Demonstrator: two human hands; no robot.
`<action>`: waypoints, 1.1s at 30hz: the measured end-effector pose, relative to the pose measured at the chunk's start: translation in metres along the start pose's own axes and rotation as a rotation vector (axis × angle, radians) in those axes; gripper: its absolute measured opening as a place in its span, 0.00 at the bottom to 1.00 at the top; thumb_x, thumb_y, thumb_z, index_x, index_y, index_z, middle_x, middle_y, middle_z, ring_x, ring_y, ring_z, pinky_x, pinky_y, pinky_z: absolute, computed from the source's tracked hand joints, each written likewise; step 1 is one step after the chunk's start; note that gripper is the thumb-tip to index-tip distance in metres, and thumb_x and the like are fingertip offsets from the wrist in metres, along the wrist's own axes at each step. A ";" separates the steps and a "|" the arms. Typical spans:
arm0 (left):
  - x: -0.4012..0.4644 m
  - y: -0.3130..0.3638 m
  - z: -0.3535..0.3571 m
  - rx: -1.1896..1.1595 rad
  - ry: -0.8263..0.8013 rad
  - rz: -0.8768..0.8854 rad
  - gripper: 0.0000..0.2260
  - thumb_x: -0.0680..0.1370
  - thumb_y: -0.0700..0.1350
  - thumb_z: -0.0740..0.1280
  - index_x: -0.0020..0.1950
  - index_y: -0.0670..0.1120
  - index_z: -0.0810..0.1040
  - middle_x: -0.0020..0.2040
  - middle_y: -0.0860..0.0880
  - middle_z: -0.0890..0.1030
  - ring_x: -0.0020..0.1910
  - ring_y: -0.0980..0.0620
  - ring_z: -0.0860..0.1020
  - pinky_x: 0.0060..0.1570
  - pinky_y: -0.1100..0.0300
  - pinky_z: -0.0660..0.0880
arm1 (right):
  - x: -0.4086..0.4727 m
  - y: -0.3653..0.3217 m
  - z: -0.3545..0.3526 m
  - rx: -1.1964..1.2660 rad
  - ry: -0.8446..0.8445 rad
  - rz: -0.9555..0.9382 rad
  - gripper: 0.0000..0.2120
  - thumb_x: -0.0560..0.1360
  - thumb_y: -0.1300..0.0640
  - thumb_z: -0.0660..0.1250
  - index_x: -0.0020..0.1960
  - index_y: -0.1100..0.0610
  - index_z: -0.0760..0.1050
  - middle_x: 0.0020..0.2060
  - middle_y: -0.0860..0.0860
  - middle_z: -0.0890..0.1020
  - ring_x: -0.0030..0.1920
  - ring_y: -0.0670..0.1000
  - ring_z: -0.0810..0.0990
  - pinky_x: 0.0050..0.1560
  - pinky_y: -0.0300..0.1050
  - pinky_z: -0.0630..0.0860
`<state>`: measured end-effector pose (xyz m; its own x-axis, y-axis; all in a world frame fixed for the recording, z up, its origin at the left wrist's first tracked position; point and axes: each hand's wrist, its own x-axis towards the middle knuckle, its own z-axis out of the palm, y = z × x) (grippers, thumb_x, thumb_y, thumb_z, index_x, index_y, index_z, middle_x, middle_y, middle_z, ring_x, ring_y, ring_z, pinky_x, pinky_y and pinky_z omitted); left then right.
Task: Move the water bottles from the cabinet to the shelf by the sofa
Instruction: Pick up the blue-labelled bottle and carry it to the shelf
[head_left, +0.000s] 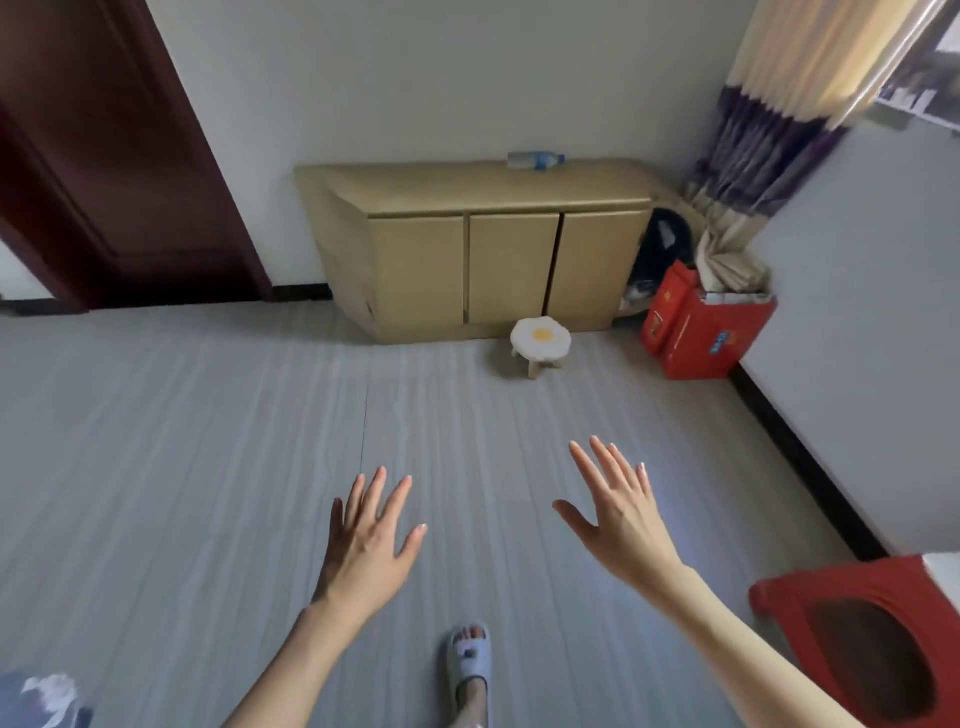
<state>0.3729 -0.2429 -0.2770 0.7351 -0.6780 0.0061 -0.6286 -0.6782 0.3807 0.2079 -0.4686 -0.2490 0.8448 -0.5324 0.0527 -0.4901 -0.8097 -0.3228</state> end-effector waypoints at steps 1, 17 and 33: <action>0.032 -0.004 -0.002 -0.012 -0.002 -0.003 0.36 0.68 0.65 0.44 0.72 0.49 0.61 0.74 0.44 0.58 0.74 0.42 0.54 0.70 0.43 0.52 | 0.031 0.005 -0.001 -0.002 0.008 0.011 0.32 0.75 0.40 0.57 0.74 0.49 0.50 0.75 0.53 0.54 0.75 0.55 0.49 0.73 0.55 0.44; 0.446 -0.022 -0.015 -0.034 -0.030 0.009 0.38 0.67 0.66 0.40 0.73 0.51 0.55 0.76 0.46 0.51 0.75 0.45 0.47 0.71 0.47 0.47 | 0.425 0.071 0.003 -0.014 -0.009 0.077 0.32 0.76 0.41 0.58 0.74 0.49 0.49 0.74 0.55 0.55 0.75 0.56 0.50 0.73 0.57 0.45; 0.796 -0.041 -0.019 -0.026 -0.086 -0.083 0.38 0.66 0.66 0.39 0.74 0.51 0.54 0.76 0.46 0.51 0.75 0.45 0.47 0.71 0.48 0.48 | 0.802 0.118 0.016 0.038 -0.062 0.058 0.32 0.76 0.41 0.56 0.74 0.49 0.47 0.75 0.53 0.53 0.75 0.54 0.48 0.73 0.55 0.45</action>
<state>0.9881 -0.7492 -0.2702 0.7590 -0.6424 -0.1058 -0.5590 -0.7263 0.4001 0.8315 -0.9871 -0.2599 0.8276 -0.5607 -0.0248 -0.5308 -0.7675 -0.3593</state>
